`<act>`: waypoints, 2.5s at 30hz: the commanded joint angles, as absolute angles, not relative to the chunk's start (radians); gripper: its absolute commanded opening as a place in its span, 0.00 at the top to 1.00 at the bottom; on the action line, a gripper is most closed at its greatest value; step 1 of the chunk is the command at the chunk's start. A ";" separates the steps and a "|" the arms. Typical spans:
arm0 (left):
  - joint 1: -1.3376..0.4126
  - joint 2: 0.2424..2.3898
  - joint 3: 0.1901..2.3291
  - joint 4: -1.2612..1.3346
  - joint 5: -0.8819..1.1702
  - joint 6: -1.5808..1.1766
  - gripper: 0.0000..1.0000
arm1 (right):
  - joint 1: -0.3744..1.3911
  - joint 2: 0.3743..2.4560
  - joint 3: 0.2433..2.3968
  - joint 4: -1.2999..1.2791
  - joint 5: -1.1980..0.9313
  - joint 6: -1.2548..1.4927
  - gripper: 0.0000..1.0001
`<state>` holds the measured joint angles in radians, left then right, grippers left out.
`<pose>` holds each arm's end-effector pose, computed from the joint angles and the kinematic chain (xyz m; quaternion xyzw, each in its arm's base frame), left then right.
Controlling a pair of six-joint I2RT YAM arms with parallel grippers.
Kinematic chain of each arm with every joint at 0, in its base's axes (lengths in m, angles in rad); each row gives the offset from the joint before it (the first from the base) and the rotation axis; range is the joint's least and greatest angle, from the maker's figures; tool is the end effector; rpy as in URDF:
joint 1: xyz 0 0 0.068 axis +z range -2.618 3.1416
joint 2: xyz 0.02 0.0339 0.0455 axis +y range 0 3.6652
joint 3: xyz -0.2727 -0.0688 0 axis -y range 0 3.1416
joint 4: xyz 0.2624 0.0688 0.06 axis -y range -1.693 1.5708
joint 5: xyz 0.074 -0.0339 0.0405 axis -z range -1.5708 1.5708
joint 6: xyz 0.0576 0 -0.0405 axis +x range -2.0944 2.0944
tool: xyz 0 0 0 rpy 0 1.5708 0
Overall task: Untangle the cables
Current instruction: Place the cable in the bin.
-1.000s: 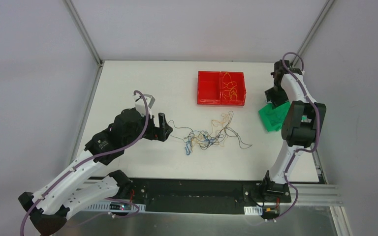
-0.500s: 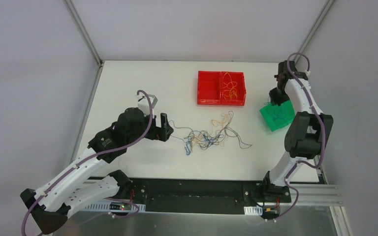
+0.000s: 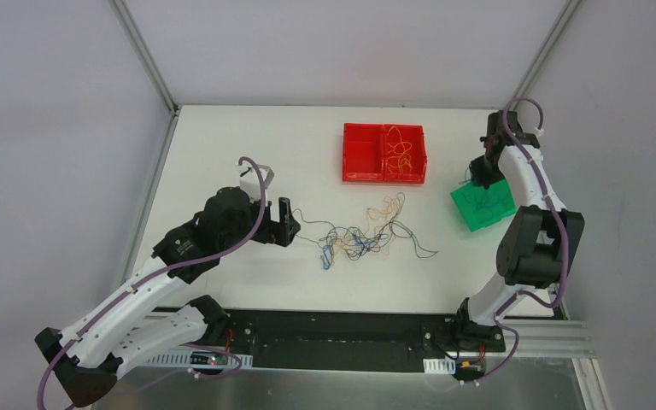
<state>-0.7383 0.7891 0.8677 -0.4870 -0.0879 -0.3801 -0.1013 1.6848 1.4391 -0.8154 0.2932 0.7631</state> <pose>0.1553 -0.1345 0.3353 0.1250 0.8259 -0.2599 0.4844 0.3795 -0.0553 0.2661 0.4344 0.8539 -0.0527 0.2818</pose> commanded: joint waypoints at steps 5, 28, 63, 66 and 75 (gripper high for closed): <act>-0.735 0.780 0.894 -0.491 -0.090 -0.367 0.10 | -0.062 1.624 1.301 -0.714 0.232 0.796 0.99; -0.735 0.803 0.916 -0.507 -0.089 -0.345 0.09 | -0.061 1.639 1.293 -0.699 0.253 0.768 0.66; -0.734 0.802 0.920 -0.520 -0.058 -0.350 0.10 | -0.061 1.599 1.297 -0.700 0.236 0.758 0.96; -0.735 0.806 0.923 -0.520 -0.058 -0.348 0.10 | -0.061 1.581 1.307 -0.717 0.242 0.755 1.00; -0.734 0.807 0.927 -0.521 -0.052 -0.345 0.10 | -0.091 1.452 1.269 -0.771 0.308 0.790 1.00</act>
<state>-0.7383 0.8162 0.8894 -0.5217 -0.0639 -0.3546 -0.0666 1.5536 1.2888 -0.7235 0.2512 0.7582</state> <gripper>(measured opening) 0.904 0.005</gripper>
